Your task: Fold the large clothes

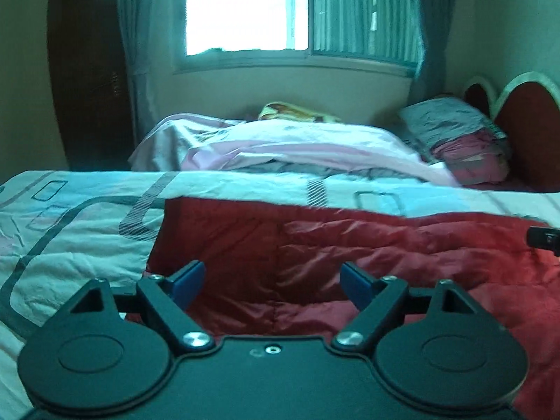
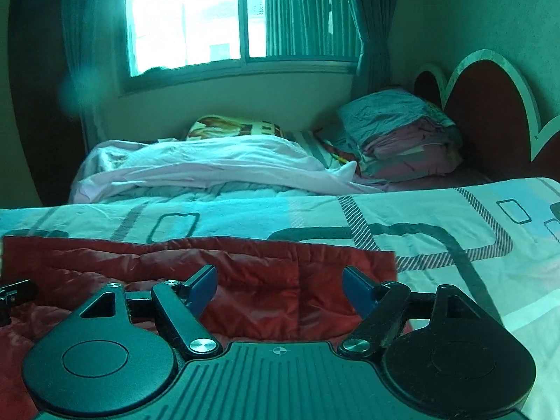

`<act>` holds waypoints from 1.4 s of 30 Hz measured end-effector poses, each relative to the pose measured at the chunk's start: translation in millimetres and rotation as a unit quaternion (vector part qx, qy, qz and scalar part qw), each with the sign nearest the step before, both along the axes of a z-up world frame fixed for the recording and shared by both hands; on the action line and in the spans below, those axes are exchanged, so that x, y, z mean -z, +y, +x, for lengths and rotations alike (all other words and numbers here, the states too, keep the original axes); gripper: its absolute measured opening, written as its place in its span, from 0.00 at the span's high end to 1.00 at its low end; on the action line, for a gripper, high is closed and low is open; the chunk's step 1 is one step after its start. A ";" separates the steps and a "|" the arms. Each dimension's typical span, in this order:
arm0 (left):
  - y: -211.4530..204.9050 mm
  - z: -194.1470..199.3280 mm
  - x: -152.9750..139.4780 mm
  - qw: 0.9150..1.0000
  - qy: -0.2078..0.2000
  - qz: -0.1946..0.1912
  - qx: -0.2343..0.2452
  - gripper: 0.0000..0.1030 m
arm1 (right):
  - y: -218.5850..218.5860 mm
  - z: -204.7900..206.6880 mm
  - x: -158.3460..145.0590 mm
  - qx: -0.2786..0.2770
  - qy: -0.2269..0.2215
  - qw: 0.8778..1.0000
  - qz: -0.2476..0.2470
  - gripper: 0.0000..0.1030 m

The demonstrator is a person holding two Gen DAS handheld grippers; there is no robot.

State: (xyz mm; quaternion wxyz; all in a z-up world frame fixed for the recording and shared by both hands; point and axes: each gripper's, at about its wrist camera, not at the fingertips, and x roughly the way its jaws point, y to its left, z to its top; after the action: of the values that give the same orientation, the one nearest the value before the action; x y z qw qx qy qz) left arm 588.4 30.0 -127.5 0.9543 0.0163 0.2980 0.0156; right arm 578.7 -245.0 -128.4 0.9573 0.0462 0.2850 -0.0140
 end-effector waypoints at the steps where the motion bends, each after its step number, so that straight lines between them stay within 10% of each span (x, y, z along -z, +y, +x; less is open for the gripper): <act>1: 2.9 3.0 5.8 1.000 0.008 0.004 -0.008 0.21 | 1.7 6.6 7.9 0.003 0.001 1.000 -0.014 0.24; 15: 27.3 16.2 45.2 0.998 0.031 -0.032 -0.052 0.14 | -15.6 43.7 80.2 0.031 0.053 0.998 -0.021 0.23; 30: 23.4 -8.8 1.9 0.997 0.050 -0.024 -0.047 0.10 | -9.6 -12.9 11.6 -0.016 0.014 1.000 -0.002 0.23; 42: 13.5 -60.7 9.5 0.998 0.061 0.000 -0.029 0.08 | -5.7 -66.6 24.7 -0.022 0.016 0.998 -0.054 0.23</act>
State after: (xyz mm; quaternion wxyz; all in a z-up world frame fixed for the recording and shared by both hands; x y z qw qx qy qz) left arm 527.7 43.5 -137.0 0.9334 0.0085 0.3563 0.0420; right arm 512.1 -250.6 -153.0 0.9537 -0.0123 0.3005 -0.0090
